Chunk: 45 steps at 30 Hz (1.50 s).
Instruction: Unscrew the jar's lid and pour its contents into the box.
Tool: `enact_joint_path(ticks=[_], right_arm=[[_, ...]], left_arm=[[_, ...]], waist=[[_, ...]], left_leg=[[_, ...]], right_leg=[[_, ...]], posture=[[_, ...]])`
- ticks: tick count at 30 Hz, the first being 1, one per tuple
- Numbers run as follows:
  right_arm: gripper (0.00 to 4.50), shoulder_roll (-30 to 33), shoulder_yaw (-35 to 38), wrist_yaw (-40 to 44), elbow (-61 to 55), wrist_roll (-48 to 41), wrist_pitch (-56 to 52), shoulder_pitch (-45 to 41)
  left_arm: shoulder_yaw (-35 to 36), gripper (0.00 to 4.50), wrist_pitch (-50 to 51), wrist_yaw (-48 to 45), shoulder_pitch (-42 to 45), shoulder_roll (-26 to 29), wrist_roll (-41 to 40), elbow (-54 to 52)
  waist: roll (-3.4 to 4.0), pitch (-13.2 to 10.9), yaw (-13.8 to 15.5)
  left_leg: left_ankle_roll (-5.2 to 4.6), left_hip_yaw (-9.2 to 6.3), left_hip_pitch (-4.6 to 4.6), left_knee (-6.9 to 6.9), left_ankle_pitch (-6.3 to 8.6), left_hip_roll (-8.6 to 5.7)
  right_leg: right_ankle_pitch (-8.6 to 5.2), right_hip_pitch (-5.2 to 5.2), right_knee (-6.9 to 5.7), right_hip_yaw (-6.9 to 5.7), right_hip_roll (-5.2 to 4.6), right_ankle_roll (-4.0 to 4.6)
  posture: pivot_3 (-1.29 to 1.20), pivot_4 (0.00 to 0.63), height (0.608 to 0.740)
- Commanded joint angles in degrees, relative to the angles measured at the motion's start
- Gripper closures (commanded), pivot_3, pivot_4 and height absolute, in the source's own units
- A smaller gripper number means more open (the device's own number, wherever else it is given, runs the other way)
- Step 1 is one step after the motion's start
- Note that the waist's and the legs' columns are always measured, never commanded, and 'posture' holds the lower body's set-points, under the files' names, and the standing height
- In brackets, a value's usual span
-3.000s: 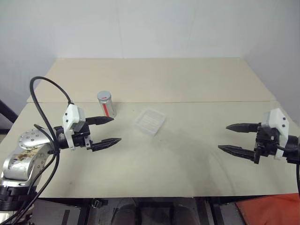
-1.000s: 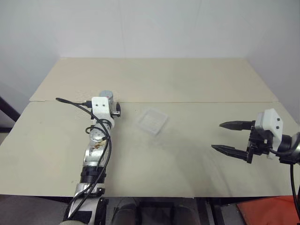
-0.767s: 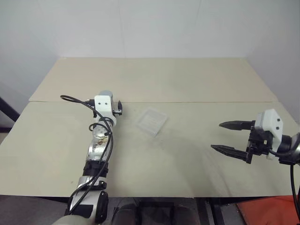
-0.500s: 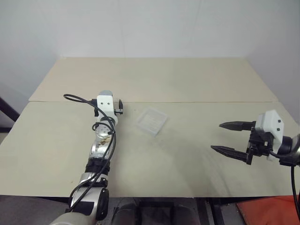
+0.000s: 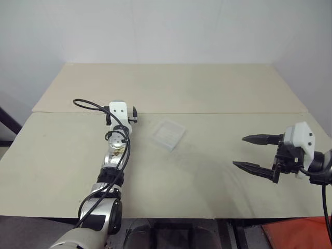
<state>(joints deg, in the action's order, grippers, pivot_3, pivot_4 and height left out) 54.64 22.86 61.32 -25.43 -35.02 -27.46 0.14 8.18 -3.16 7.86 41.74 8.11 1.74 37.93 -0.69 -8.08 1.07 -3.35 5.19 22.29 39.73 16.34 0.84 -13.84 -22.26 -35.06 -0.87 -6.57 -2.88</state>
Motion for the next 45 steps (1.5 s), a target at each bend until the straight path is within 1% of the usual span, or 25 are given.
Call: enact_joint_path(ticks=[1,2,3,4,5,6,9,12,15,16,17,18,21,22,25,26,28,32,34,38,40,43,45], right_arm=[[0.00,0.10,2.26,-0.78,-1.78,-0.90,0.41,-0.16],[0.00,0.09,2.30,-0.95,-1.80,-0.93,0.38,-0.17],[0.00,0.08,2.32,-1.05,-1.81,-0.96,0.44,-0.20],[0.00,0.03,2.32,-1.20,-1.82,-0.96,0.52,-0.27],[0.00,-0.02,2.26,-1.45,-1.85,-1.00,0.46,-0.45],[0.00,-0.07,2.22,-1.66,-1.92,-1.03,0.41,-0.58],[0.00,-0.66,2.11,-2.35,-2.60,-1.87,0.15,-0.78],[0.00,-1.22,1.56,-3.52,-3.23,-2.79,-0.61,-1.87],[0.00,-1.62,-0.10,-4.50,-3.54,-5.30,-1.95,-5.93],[0.00,-1.85,-0.83,-4.95,-3.40,-6.01,-2.55,-7.60],[0.00,-1.96,-1.29,-5.27,-3.22,-6.41,-2.97,-8.64],[0.00,-2.10,-1.84,-5.48,-2.96,-7.11,-3.56,-9.98],[0.00,-2.50,-3.19,-5.69,-1.80,-9.09,-5.31,-13.38],[0.00,-2.62,-3.61,-5.74,-1.23,-9.67,-5.88,-14.38],[0.00,-3.17,-6.48,-5.15,0.93,-12.69,-9.03,-19.76],[0.00,-3.45,-7.64,-5.01,1.46,-13.11,-9.72,-21.57],[0.00,-4.13,-10.27,-4.80,2.57,-13.11,-10.70,-25.39],[0.00,-6.79,-15.42,-6.20,4.03,-13.53,-14.44,-33.69],[0.00,-8.78,-17.75,-7.84,4.17,-13.28,-16.34,-37.49],[0.00,-14.24,-21.54,-13.81,5.46,-12.45,-20.69,-44.61],[0.00,-17.45,-24.46,-18.02,6.65,-9.64,-22.07,-47.61],[0.00,-20.96,-26.69,-21.60,8.74,-6.42,-22.58,-50.07],[0.00,-22.48,-27.60,-22.63,8.71,-5.48,-23.01,-50.90]], left_arm=[[0.74,0.95,-1.48,-0.57,1.42,0.26,-1.39,-0.33],[0.61,1.22,-1.59,-0.68,1.39,0.33,-1.34,-0.34],[0.56,1.62,-1.63,-0.65,1.40,0.36,-1.31,-0.34],[0.52,1.88,-1.65,-0.61,1.43,0.40,-1.25,-0.31],[0.59,2.26,-1.59,-0.65,1.53,0.42,-1.35,-0.32],[0.57,2.49,-1.57,-0.69,1.63,0.49,-1.34,-0.35],[-0.36,2.50,-1.22,-2.69,1.63,1.46,-0.95,-1.64],[-2.43,2.50,0.83,-9.15,0.81,3.63,-1.34,-6.26],[-4.65,2.50,11.02,-27.53,-0.54,10.99,-7.82,-17.96],[-4.77,2.50,14.49,-32.48,-0.59,13.71,-10.10,-21.23],[-4.73,2.50,16.80,-35.05,-0.57,15.36,-11.46,-23.15],[-4.55,2.50,18.46,-39.09,-0.42,18.12,-13.13,-25.18],[-3.19,2.50,24.99,-49.78,0.57,25.15,-18.96,-28.93],[-2.69,2.50,26.75,-52.31,1.01,26.64,-20.73,-29.40],[-1.71,2.50,29.86,-70.96,0.53,31.03,-31.93,-31.82],[-1.99,2.50,29.74,-75.73,0.14,31.18,-34.43,-32.53],[-3.69,2.50,30.01,-79.23,0.27,29.79,-36.05,-32.81],[-7.62,2.50,27.38,-83.18,1.99,26.39,-34.23,-29.88],[-9.21,2.50,24.94,-84.41,2.74,24.52,-32.70,-27.83],[-10.95,2.50,20.67,-85.58,4.42,20.90,-30.38,-23.70],[-11.75,2.50,19.53,-86.22,5.79,19.39,-29.55,-21.46],[-12.27,2.50,18.13,-87.03,7.41,18.02,-28.49,-18.95],[-12.62,2.50,17.54,-87.47,8.42,17.51,-27.67,-17.62]], waist=[[0.00,0.00,-0.02],[0.00,0.00,-0.02],[0.00,0.00,-0.01],[0.00,0.00,0.03],[0.00,0.00,0.05],[0.00,0.00,0.05],[0.00,0.00,0.01],[-0.02,-0.02,-0.07],[-0.02,-0.02,-0.51],[-0.02,-0.02,-0.72],[-0.02,-0.02,-0.89],[-0.02,-0.02,-1.00],[-0.01,-0.01,-1.05],[-0.01,-0.01,-1.07],[-0.02,-0.02,-0.94],[-0.02,-0.02,-0.86],[-0.01,-0.02,-0.54],[-0.02,-0.02,-0.44],[-0.01,-0.01,-0.46],[-0.01,-0.01,-0.64],[0.00,-0.01,-0.66],[0.01,0.00,-0.73],[0.01,0.00,-0.68]], left_leg=[[0.00,0.00,0.00,0.00,0.00,0.00],[0.00,0.00,0.00,0.00,0.00,0.00],[0.00,0.00,0.00,0.00,0.00,0.00],[0.01,0.00,0.00,0.00,0.00,0.00],[0.01,0.00,0.00,0.00,0.00,0.00],[0.01,0.00,0.00,0.00,0.00,0.00],[0.01,0.00,0.01,0.00,-0.01,0.00],[0.04,0.00,0.02,0.00,-0.02,0.00],[0.07,0.02,0.04,0.00,-0.04,0.01],[0.10,0.03,0.04,-0.01,-0.06,0.03],[0.14,0.02,0.03,-0.01,-0.08,0.06],[0.16,0.03,0.03,-0.01,-0.09,0.08],[0.17,0.03,0.01,-0.02,-0.10,0.07],[0.17,0.02,0.00,0.00,-0.10,0.07],[0.15,0.02,0.03,0.03,-0.10,0.06],[0.15,0.02,0.03,0.03,-0.10,0.05],[0.15,0.01,0.03,0.03,-0.10,0.05],[0.13,0.01,0.04,0.06,-0.10,0.00],[0.11,0.02,0.07,0.07,-0.09,-0.02],[0.10,0.03,0.21,0.07,-0.09,-0.03],[0.10,0.02,0.36,0.08,-0.09,-0.02],[0.13,0.06,0.78,0.19,-0.13,-0.05],[0.14,0.03,0.82,0.20,-0.14,-0.07]], right_leg=[[0.00,0.00,0.00,0.00,0.00,0.00],[0.00,0.00,0.00,0.00,0.00,0.00],[0.00,0.00,0.00,0.00,0.00,0.00],[0.00,0.00,0.00,0.00,0.00,0.00],[0.00,0.00,0.00,-0.01,0.00,0.00],[0.00,0.00,0.00,-0.01,0.00,0.00],[0.00,0.00,0.00,-0.01,0.00,0.00],[0.00,-0.01,-0.01,-0.02,0.03,0.00],[0.00,-0.05,-0.07,-0.01,0.05,0.00],[0.00,-0.07,-0.09,0.01,0.07,0.00],[0.00,-0.09,-0.11,0.01,0.11,0.00],[0.00,-0.11,-0.12,0.01,0.13,0.00],[-0.01,-0.09,-0.11,0.01,0.13,0.00],[-0.01,-0.07,-0.11,0.00,0.13,0.00],[-0.01,-0.08,-0.10,-0.01,0.12,0.00],[-0.01,-0.08,-0.11,-0.02,0.12,0.00],[-0.01,-0.07,-0.08,-0.05,0.12,0.00],[-0.01,-0.06,-0.11,-0.02,0.14,0.01],[-0.01,-0.08,-0.11,-0.01,0.18,0.01],[-0.01,-0.25,-0.12,0.00,0.21,0.01],[-0.01,-0.42,-0.16,0.00,0.21,0.01],[-0.01,-0.94,-0.41,0.01,0.21,0.01],[-0.01,-1.00,-0.49,-0.06,0.21,0.01]], posture=[[0.00,0.150,0.740],[0.00,0.150,0.740],[0.00,0.150,0.740],[0.00,0.150,0.740],[0.00,0.150,0.740],[0.00,0.150,0.740],[0.00,0.150,0.740],[0.00,0.150,0.740],[0.00,0.150,0.740],[0.00,0.150,0.740],[0.00,0.150,0.740],[0.00,0.150,0.740],[0.00,0.150,0.740],[0.00,0.150,0.740],[0.00,0.150,0.740],[0.00,0.150,0.740],[0.00,0.150,0.740],[0.00,0.150,0.740],[0.00,0.150,0.740],[0.00,0.150,0.740],[0.00,0.150,0.740],[0.00,0.150,0.740],[0.00,0.150,0.740]])
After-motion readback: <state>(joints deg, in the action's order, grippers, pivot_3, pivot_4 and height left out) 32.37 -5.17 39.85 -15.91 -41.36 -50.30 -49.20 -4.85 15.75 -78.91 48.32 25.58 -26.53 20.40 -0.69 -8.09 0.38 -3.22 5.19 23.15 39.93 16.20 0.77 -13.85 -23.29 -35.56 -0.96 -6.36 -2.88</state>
